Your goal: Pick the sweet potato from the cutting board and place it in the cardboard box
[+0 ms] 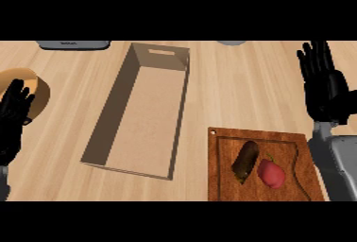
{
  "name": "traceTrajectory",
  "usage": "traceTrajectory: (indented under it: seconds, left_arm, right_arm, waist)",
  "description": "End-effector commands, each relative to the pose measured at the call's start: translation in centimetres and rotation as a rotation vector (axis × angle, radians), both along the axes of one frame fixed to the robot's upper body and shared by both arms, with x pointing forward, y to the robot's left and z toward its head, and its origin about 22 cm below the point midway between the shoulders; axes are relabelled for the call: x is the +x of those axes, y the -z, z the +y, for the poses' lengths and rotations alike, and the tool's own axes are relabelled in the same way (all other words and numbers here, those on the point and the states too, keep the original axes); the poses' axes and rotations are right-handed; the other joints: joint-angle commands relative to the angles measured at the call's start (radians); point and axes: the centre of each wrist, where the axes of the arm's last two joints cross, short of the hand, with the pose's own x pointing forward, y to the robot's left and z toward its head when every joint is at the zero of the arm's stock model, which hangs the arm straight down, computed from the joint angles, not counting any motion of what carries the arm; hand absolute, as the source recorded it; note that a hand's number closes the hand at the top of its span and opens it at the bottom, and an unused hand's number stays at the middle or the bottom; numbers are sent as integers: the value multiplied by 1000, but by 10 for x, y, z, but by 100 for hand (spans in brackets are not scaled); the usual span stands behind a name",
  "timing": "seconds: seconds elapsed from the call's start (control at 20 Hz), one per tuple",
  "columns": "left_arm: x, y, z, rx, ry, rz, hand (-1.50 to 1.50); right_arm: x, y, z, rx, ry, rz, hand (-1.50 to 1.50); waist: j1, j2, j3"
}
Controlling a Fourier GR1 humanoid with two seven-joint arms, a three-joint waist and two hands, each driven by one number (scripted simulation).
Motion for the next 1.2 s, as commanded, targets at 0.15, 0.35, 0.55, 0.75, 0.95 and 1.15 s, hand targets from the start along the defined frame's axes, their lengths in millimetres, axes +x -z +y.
traceTrajectory:
  seconds: [0.15,0.35,0.55,0.75,0.95,1.15]
  left_arm:
    - [-7,3,27,229,-116,95,0]
    - [-11,13,19,257,-77,138,0]
    - [-22,35,21,297,-152,231,0]
    - [-15,43,3,304,-131,245,0]
    - [-11,52,-4,301,-116,220,0]
    - [-1,19,5,319,-92,207,0]
  right_arm:
    - [-32,45,23,-240,41,312,-150]
    - [-49,75,-32,-939,-85,482,-150]
    - [-112,100,3,-797,-1,543,-150]
    - [-157,77,9,-713,-52,424,-150]
    - [-132,44,-14,-957,-69,421,-150]
    - [-119,24,-26,-1228,-105,614,-150]
  waist:
    - [-38,11,-14]
    - [12,48,-52]
    - [-62,6,-12]
    - [-45,11,-10]
    - [-27,14,-11]
    - [-2,17,-12]
